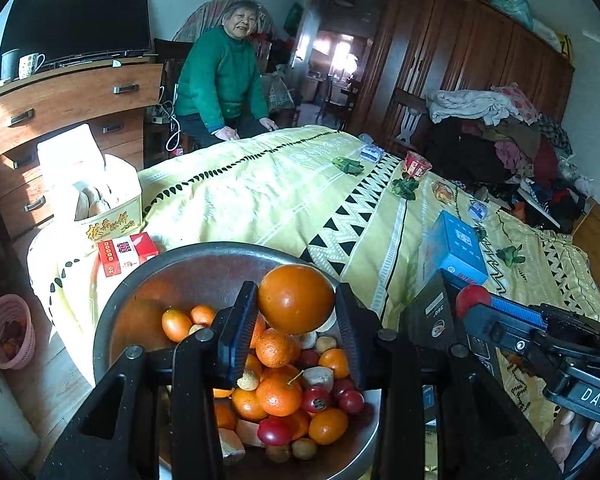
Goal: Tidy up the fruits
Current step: 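Carry the orange and tomato over the steel bowl with both tools, then open both tools to drop the orange and tomato into the bowl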
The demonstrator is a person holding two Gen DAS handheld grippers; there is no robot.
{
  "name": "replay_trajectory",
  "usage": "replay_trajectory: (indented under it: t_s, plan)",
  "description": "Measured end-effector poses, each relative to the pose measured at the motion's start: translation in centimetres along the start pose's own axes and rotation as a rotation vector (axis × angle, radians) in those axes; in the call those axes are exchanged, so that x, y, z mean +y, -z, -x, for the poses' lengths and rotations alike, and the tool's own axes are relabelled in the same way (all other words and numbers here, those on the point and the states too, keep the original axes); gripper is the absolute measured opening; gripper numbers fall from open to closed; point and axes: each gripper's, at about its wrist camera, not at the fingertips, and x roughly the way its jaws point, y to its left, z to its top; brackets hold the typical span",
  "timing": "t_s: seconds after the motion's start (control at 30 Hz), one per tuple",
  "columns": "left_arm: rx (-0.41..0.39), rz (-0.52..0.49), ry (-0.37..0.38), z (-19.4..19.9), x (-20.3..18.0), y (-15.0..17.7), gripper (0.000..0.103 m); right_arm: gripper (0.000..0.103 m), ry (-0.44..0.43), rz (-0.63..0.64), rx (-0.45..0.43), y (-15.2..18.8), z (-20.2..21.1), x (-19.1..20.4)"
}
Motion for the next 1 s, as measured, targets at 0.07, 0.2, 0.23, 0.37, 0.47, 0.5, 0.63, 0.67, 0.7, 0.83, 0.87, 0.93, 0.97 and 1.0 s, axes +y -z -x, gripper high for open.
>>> replay_trajectory:
  t_s: [0.07,0.2,0.23,0.37,0.47,0.5,0.63,0.67,0.7,0.83,0.87,0.93,0.97,1.0]
  plan:
    - [0.007,-0.007,-0.007,-0.2,0.1,0.4,0.04,0.026,-0.004,-0.003,0.015,0.2,-0.8,0.4]
    - [0.023,-0.012,-0.024,-0.6,0.5,0.8,0.04,0.026,-0.007,0.002,0.04,0.5,-1.9,1.0]
    - [0.024,-0.012,-0.029,-0.7,0.5,0.9,0.04,0.026,-0.006,0.002,0.045,0.5,-2.0,1.2]
    - [0.025,-0.016,-0.045,-0.7,0.8,1.0,0.04,0.026,-0.003,0.002,0.068,0.6,-2.8,1.5]
    - [0.03,-0.014,-0.06,-0.8,1.0,1.1,0.04,0.026,0.002,0.005,0.082,0.5,-3.4,1.8]
    - [0.033,-0.013,-0.063,-0.8,1.0,1.2,0.04,0.026,0.003,0.008,0.086,0.5,-3.6,1.9]
    - [0.043,-0.02,-0.074,-1.1,1.1,1.3,0.04,0.026,0.007,0.013,0.099,0.4,-4.3,2.1]
    - [0.045,-0.02,-0.076,-1.2,1.2,1.4,0.04,0.026,0.007,0.013,0.102,0.4,-4.5,2.1]
    - [0.048,-0.019,-0.077,-1.3,1.3,1.4,0.04,0.026,0.007,0.011,0.105,0.4,-4.7,2.2]
    - [0.056,-0.009,-0.084,-1.5,1.9,1.5,0.04,0.026,0.007,0.013,0.117,0.3,-5.4,2.4]
    - [0.057,-0.006,-0.086,-1.6,2.0,1.5,0.04,0.026,0.007,0.014,0.119,0.3,-5.5,2.5]
    - [0.06,-0.001,-0.089,-1.6,2.3,1.5,0.04,0.026,0.007,0.016,0.122,0.2,-5.7,2.6]
    - [0.062,0.001,-0.089,-1.7,2.4,1.5,0.04,0.026,0.007,0.016,0.123,0.2,-5.8,2.6]
    - [0.063,0.002,-0.09,-1.7,2.5,1.5,0.04,0.026,0.007,0.016,0.124,0.1,-5.9,2.7]
